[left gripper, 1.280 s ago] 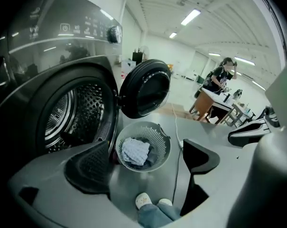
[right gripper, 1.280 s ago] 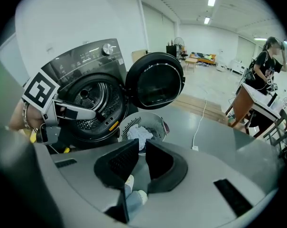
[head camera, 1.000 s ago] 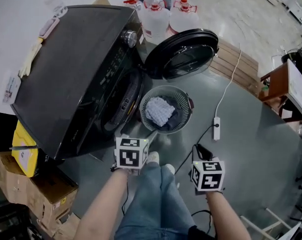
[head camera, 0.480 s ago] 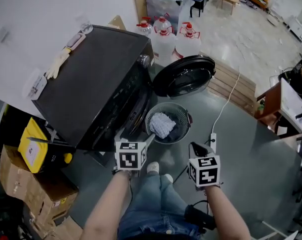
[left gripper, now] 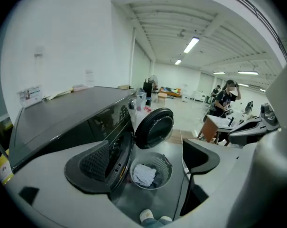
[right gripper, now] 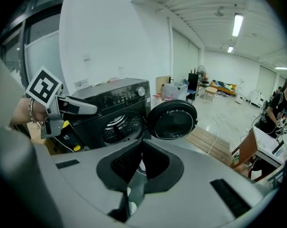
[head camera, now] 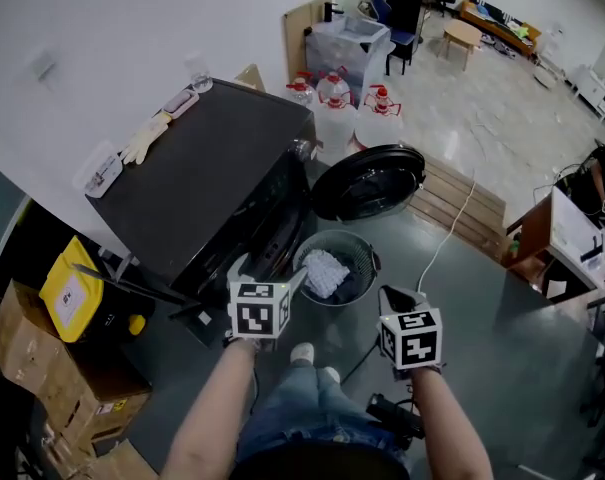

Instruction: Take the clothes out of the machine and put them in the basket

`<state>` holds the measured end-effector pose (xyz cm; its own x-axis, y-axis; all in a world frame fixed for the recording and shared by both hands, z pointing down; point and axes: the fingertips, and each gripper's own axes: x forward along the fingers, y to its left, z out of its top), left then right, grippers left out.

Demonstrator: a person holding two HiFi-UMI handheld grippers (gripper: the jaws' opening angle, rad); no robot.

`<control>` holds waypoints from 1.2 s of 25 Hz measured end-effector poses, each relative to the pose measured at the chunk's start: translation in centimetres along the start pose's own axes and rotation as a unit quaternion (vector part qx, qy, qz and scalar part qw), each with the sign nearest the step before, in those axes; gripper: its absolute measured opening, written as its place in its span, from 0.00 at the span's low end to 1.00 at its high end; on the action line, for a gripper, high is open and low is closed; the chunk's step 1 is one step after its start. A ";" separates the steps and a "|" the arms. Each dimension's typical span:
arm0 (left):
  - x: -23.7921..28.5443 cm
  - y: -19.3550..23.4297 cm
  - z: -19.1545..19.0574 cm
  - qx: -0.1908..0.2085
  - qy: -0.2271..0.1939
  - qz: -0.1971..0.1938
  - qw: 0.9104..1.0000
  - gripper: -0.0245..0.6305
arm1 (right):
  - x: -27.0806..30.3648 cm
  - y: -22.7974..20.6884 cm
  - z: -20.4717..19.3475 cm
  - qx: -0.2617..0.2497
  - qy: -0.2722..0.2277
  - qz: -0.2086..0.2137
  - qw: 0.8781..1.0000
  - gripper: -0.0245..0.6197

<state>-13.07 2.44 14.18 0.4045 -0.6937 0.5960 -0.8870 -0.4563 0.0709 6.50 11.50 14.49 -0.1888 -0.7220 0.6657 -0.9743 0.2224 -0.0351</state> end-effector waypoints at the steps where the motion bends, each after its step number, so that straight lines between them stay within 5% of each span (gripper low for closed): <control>1: -0.5 0.0 0.3 0.001 -0.005 0.001 1.000 0.78 | -0.5 0.0 0.4 0.004 -0.008 -0.001 1.000 0.04; 12: -6.2 -1.3 7.1 0.027 -0.110 0.003 0.994 0.74 | -6.6 -0.7 7.0 0.024 -0.112 -0.009 0.993 0.04; 17: -7.8 -2.0 10.6 0.044 -0.153 0.000 0.987 0.74 | -9.3 -1.7 11.2 -0.011 -0.158 -0.030 0.987 0.04; 30: -13.5 -2.6 18.4 0.113 -0.257 0.000 0.960 0.59 | -15.3 -1.3 19.2 -0.095 -0.288 -0.074 0.950 0.04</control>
<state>-12.15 2.71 -8.73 0.5126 -0.8503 0.1193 -0.8394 -0.5255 -0.1387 8.26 9.74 -9.98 -0.1408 -0.9811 0.1325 -0.9659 0.1655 0.1992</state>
